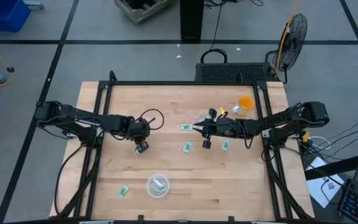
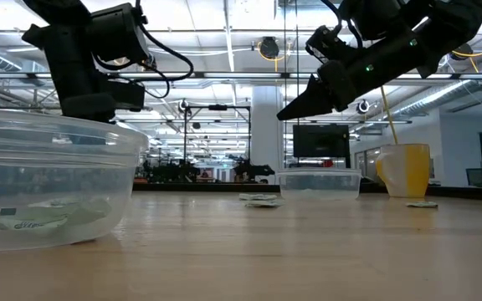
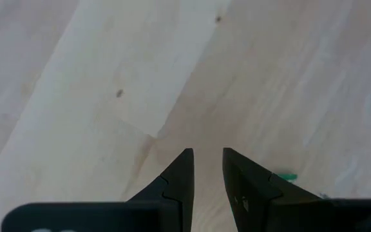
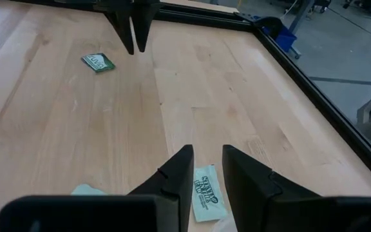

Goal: Pick and place Stevia / Truvia into bins
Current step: Put the truvia packet into the transparent container

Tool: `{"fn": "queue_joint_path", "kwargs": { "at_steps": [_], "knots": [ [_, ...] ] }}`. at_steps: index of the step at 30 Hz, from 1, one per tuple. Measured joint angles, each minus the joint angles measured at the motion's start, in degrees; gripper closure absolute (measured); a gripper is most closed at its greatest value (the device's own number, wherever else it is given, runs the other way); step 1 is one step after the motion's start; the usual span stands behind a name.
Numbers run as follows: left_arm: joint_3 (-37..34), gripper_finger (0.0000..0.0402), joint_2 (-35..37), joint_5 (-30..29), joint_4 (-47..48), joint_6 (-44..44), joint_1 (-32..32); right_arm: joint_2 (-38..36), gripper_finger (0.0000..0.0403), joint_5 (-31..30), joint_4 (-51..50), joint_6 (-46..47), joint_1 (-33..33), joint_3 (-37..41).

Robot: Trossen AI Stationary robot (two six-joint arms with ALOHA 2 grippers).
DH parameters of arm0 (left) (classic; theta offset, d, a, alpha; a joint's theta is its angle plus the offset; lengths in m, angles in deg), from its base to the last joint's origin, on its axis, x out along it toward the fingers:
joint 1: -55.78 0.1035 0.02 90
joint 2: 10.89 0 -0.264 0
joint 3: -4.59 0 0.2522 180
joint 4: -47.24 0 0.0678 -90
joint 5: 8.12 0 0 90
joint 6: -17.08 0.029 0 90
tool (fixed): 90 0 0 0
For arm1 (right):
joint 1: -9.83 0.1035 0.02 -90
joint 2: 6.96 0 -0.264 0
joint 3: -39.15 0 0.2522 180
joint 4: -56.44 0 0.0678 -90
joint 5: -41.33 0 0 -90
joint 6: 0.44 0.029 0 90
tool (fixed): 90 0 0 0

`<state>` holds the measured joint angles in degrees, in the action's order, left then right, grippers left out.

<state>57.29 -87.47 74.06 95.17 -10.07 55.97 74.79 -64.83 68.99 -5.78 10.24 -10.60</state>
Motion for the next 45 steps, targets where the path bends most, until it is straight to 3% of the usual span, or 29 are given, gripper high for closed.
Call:
{"fn": "queue_joint_path", "kwargs": {
  "at_steps": [11, 18, 22, 26, 30, 38, 45],
  "knots": [
    [0.0, 0.0308, 0.0, 1.9, 0.3, 1.6, 0.0, 0.0, 0.0328, 0.0, 0.0, -0.1, 0.0, 0.0],
    [0.0, 0.0220, 0.0, 0.4, 0.4, 2.9, -0.2, 0.0, 0.0328, 0.0, 0.0, -0.1, 0.0, 0.0],
    [0.0, 0.0187, 0.0, 4.0, 0.3, 7.2, -1.5, 0.0, 0.0328, 0.0, 0.0, -0.1, 0.0, 0.0],
    [-1.0, 0.0186, 0.0, 9.5, -1.0, 13.6, -3.8, 0.0, 0.0328, 0.0, 0.0, -0.1, 0.0, 0.0],
    [-3.6, 0.0198, 0.0, 12.4, -1.6, 10.4, -4.3, 0.0, 0.0328, 0.0, 0.0, 0.1, 0.0, 0.0],
    [-5.5, 0.0227, 0.2, 10.4, -4.8, 11.4, -3.5, 0.0, 0.0328, 0.0, 0.0, 0.1, 0.0, 0.0],
    [-5.5, 0.0221, 0.1, 11.4, -5.4, 13.0, 0.2, 0.0, 0.0328, 0.0, 0.0, 0.1, 0.0, 0.0]
  ]
}}
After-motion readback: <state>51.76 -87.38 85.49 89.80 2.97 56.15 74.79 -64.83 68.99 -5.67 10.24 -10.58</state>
